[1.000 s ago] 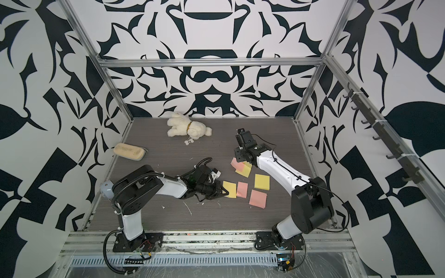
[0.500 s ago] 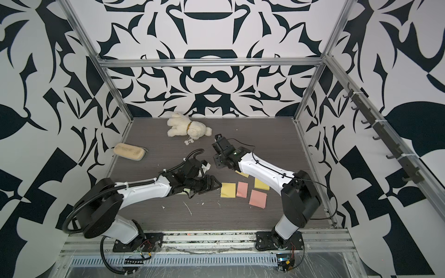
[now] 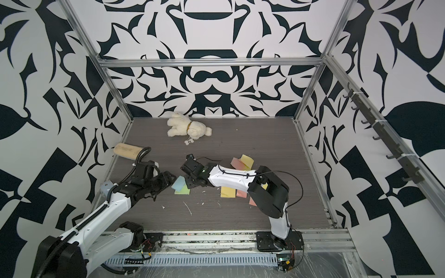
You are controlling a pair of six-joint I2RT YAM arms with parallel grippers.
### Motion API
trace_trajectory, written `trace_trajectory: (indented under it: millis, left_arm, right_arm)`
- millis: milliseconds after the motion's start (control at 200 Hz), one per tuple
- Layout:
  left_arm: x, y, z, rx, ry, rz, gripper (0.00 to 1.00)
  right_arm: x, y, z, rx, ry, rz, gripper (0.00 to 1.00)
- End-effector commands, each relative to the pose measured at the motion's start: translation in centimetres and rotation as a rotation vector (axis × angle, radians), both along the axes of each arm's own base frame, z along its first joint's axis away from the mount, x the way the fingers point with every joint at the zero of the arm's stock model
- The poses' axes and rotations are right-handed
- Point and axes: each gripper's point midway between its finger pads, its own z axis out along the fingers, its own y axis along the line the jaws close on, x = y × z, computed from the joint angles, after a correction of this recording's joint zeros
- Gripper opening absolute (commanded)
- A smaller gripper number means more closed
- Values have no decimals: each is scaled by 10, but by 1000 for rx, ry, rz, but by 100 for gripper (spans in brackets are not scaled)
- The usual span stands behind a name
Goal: Tear off pages from different memo pads
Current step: Pick up the memo pad.
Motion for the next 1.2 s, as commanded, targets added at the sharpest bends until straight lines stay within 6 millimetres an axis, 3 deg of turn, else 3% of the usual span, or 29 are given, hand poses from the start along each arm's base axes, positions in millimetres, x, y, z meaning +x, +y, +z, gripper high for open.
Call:
trace_trajectory:
  millis: [0, 170, 335, 455, 470, 540, 800, 1195]
  left_arm:
    - [5, 5, -4, -40, 4, 3, 68]
    - [17, 4, -19, -77, 24, 7, 65]
    - [27, -6, -27, -134, 40, -2, 62]
    - [26, -13, -37, -163, 71, -22, 57]
    - [23, -14, -45, -166, 102, -23, 57]
    - [22, -18, -45, -193, 104, -24, 55]
    - [10, -44, -24, -243, 71, -81, 51]
    - [1, -45, -33, -236, 84, -84, 50]
  right_arm:
    - [-14, 36, 17, 179, 99, -34, 36]
    - [-33, 53, -5, 293, 227, -90, 36]
    - [-28, 55, -16, 339, 259, -134, 36]
    - [-22, 58, -26, 364, 300, -160, 36]
    - [-20, 58, -27, 369, 304, -165, 36]
    - [-16, 56, -31, 377, 314, -188, 36]
    - [-2, 51, -16, 410, 291, -207, 36]
    - [0, 44, -21, 395, 283, -229, 31]
